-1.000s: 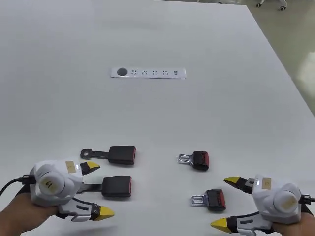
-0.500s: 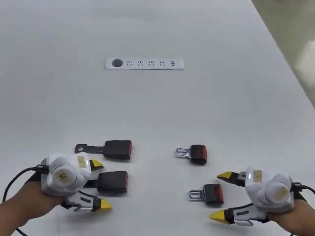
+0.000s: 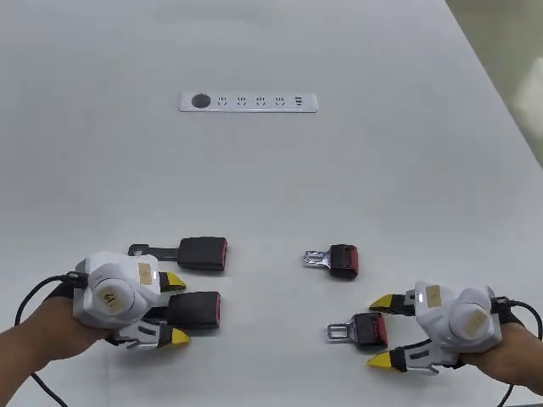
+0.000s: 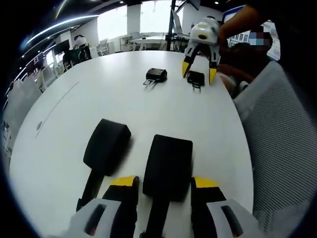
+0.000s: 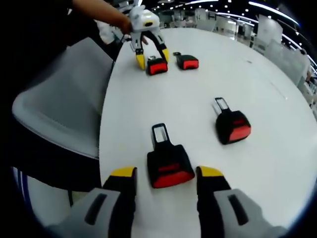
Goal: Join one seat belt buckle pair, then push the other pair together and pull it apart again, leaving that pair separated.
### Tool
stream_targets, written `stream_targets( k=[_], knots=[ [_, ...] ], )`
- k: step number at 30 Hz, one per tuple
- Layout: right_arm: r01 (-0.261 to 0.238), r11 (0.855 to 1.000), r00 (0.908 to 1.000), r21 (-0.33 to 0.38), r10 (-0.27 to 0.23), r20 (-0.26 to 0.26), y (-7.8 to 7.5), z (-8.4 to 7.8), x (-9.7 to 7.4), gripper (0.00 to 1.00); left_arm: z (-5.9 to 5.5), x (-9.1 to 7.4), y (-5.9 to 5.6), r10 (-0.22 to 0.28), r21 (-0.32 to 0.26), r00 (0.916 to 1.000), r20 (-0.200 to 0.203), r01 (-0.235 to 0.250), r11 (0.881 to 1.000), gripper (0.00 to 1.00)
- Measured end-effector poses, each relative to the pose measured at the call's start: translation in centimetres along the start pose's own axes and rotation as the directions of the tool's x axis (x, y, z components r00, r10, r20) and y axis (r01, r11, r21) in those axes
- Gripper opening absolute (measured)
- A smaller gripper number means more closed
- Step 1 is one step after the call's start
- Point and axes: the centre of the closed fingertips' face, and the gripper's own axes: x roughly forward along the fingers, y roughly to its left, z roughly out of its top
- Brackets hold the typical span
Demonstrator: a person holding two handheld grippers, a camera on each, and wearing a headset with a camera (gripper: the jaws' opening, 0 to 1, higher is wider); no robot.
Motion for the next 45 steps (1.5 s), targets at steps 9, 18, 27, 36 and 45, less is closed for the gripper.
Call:
stream_targets(
  k=[9, 18, 27, 36, 45],
  knots=[
    [0.014, 1.000, 0.9999, -0.024, -0.014, 0.006, -0.5, -0.2, 0.0, 0.40, -0.3, 0.1, -0.4, -0.033, 0.126, 0.9980, -0.053, 0.040, 0.991, 0.34],
    [0.030, 0.999, 0.9945, 0.027, -0.032, 0.100, -0.8, -0.1, -0.1, 0.36, -0.5, 0.1, -0.3, -0.064, 0.173, 0.9922, -0.107, 0.082, 0.982, 0.33],
    [0.043, 0.997, 0.9897, 0.060, -0.050, 0.134, -1.2, 0.5, 0.1, 0.36, -0.6, 0.0, -0.1, -0.061, 0.152, 0.9926, -0.105, 0.077, 0.985, 0.33],
    [0.042, 0.997, 0.9875, 0.057, -0.050, 0.150, -1.5, 1.8, 1.1, 0.36, -0.6, 0.0, 0.0, -0.060, 0.136, 0.9920, -0.111, 0.075, 0.988, 0.33],
    [0.031, 0.999, 0.9839, 0.041, -0.038, 0.174, -1.3, 3.8, 2.4, 0.36, -0.6, -0.1, 0.1, -0.062, 0.131, 0.9908, -0.121, 0.078, 0.988, 0.33]
  ],
)
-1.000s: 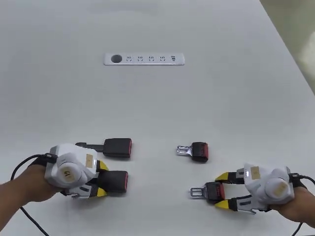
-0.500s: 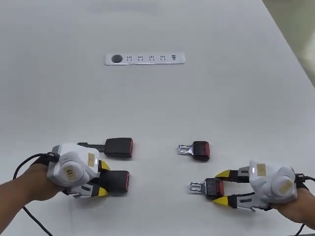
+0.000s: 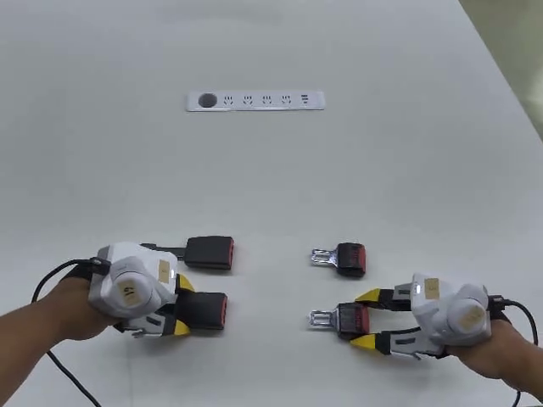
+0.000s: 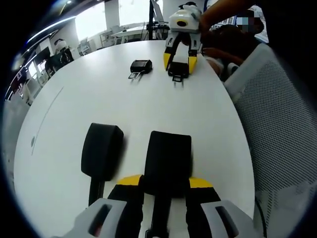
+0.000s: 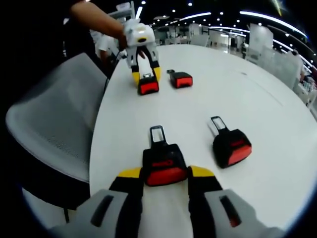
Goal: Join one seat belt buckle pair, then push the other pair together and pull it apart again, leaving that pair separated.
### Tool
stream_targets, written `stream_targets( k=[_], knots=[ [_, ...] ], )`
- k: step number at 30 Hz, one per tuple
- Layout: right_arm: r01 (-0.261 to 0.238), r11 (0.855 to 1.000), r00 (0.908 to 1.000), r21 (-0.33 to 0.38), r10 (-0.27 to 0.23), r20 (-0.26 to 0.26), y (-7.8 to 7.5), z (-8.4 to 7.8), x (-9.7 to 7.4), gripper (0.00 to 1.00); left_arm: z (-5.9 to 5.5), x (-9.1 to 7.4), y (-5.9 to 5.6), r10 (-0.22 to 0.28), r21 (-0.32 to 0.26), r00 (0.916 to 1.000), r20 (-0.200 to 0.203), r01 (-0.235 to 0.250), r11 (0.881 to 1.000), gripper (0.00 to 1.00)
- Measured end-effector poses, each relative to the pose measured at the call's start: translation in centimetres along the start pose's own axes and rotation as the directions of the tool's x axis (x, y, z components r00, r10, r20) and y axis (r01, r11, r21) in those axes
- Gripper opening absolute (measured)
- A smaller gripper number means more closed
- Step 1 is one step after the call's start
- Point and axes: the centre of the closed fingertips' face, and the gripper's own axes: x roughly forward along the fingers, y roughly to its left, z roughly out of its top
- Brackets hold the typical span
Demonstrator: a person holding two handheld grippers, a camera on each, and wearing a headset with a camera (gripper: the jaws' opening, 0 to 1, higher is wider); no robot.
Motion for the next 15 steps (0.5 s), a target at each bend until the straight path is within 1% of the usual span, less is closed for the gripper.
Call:
stream_targets(
  k=[7, 10, 12, 15],
  knots=[
    [-0.003, 1.000, 0.9997, 0.013, 0.002, 0.025, 0.0, 1.0, 1.0, 0.36, 0.0, 0.0, 0.0, -0.002, -0.004, 1.0000, -0.005, 0.002, 1.000, 0.33],
    [0.000, 1.000, 0.9991, 0.012, -0.001, 0.043, 0.1, 1.7, 1.5, 0.36, 0.0, 0.0, 0.0, -0.003, -0.003, 1.0000, -0.007, 0.003, 1.000, 0.33],
    [-0.001, 1.000, 0.9989, 0.022, 0.000, 0.046, 0.2, 2.1, 2.0, 0.36, 0.1, 0.0, -0.1, -0.001, -0.003, 1.0000, -0.007, 0.001, 1.000, 0.33],
    [-0.012, 1.000, 0.9982, 0.009, 0.011, 0.059, 0.6, 3.0, 2.7, 0.36, 0.1, 0.0, -0.1, 0.002, -0.006, 1.0000, -0.008, -0.002, 1.000, 0.33]
  ],
)
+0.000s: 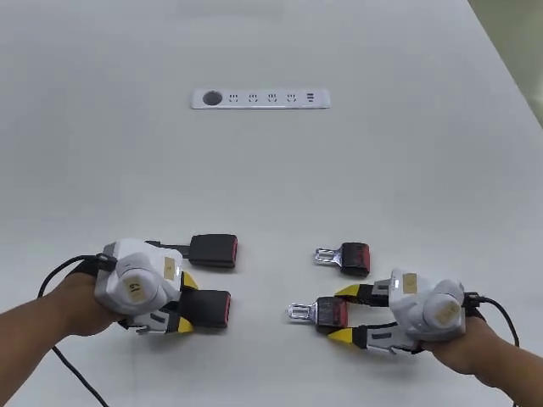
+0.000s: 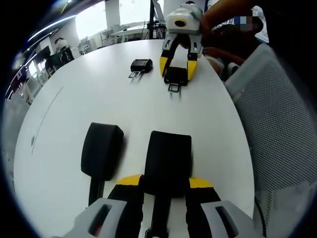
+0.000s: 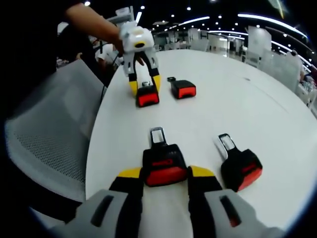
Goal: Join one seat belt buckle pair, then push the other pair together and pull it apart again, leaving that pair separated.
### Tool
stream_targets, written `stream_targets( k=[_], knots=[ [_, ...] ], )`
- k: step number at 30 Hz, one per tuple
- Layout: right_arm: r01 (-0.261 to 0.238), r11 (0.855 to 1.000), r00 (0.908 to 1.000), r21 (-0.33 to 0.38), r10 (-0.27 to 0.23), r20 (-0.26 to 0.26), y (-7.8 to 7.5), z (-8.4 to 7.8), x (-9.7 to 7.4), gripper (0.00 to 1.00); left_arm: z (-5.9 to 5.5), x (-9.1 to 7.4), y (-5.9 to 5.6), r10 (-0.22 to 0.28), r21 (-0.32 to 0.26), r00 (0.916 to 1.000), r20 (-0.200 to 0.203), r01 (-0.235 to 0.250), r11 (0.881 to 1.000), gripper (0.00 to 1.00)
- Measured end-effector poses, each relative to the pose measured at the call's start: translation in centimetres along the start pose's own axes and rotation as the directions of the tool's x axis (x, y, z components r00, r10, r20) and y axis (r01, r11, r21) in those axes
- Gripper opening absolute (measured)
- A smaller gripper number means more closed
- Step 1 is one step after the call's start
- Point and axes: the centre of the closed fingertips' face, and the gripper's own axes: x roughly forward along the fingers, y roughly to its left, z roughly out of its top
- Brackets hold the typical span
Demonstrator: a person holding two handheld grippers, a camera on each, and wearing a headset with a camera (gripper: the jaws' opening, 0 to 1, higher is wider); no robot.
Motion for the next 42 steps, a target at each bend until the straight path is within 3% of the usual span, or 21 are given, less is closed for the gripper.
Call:
stream_targets(
  k=[22, 42],
  knots=[
    [-0.028, 0.999, 0.9992, -0.021, 0.029, 0.026, 1.3, 4.4, 5.1, 0.35, 0.0, 0.0, -0.2, 0.008, -0.006, 0.9999, -0.008, -0.008, 1.000, 0.33],
    [-0.040, 0.998, 0.9991, -0.038, 0.041, 0.016, 1.7, 6.1, 7.1, 0.35, 0.2, 0.2, -0.2, 0.020, -0.007, 0.9998, 0.000, -0.020, 1.000, 0.33]
  ],
)
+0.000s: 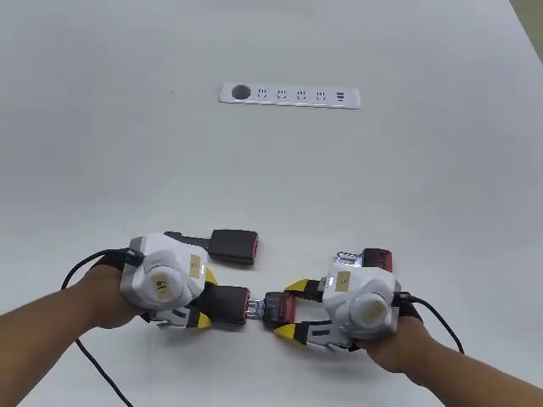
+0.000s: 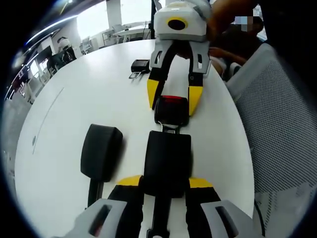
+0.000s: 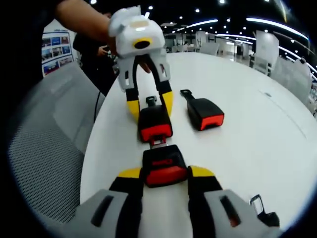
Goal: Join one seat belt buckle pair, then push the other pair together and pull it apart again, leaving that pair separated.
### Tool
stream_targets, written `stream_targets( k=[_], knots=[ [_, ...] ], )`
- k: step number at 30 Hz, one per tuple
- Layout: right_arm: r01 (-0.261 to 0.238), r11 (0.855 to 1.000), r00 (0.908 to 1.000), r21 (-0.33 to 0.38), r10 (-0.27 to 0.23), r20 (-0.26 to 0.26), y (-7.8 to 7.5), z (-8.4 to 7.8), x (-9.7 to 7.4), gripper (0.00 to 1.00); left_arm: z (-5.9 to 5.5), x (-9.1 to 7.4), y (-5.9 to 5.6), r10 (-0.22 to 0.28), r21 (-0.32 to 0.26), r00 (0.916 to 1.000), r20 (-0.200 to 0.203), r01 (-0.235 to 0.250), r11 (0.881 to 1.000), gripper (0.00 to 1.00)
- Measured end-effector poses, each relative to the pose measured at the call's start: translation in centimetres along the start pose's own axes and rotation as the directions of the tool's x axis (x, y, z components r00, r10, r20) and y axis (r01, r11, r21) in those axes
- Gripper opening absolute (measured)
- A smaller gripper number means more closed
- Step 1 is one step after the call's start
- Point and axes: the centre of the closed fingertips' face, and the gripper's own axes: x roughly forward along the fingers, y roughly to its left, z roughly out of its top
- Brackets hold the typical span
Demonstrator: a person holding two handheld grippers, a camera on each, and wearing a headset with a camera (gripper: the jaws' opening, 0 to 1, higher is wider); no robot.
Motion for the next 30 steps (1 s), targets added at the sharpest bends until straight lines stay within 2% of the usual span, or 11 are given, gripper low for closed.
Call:
stream_targets(
  k=[10, 14, 21, 23, 26, 30],
  knots=[
    [-0.014, 1.000, 0.9994, -0.008, 0.013, -0.033, 0.0, 0.2, 0.4, 0.34, 0.1, 0.1, 0.0, -0.005, 0.024, 0.9998, -0.020, 0.005, 1.000, 0.33],
    [-0.018, 1.000, 0.9996, 0.011, 0.018, -0.024, 0.3, 0.7, 0.8, 0.34, 0.1, 0.1, -0.1, -0.010, 0.032, 0.9997, -0.022, 0.011, 0.999, 0.33],
    [0.002, 1.000, 0.9994, 0.027, -0.001, -0.033, 0.4, 1.2, 1.4, 0.34, 0.1, 0.2, -0.1, -0.011, 0.033, 0.9997, -0.024, 0.012, 0.999, 0.32],
    [0.008, 1.000, 0.9995, 0.017, -0.007, -0.032, 0.3, 1.4, 1.5, 0.34, -0.1, 0.1, -0.2, -0.016, 0.048, 0.9991, -0.039, 0.018, 0.999, 0.32],
    [0.004, 1.000, 0.9995, 0.029, -0.003, -0.032, 0.3, 1.3, 1.4, 0.34, 0.0, 0.1, -0.3, -0.017, 0.035, 0.9996, -0.022, 0.018, 0.999, 0.32],
    [-0.005, 1.000, 0.9995, 0.023, 0.006, -0.033, 0.4, 1.2, 1.4, 0.34, 0.0, 0.1, -0.3, -0.018, 0.038, 0.9996, -0.021, 0.019, 0.999, 0.32]
  ],
)
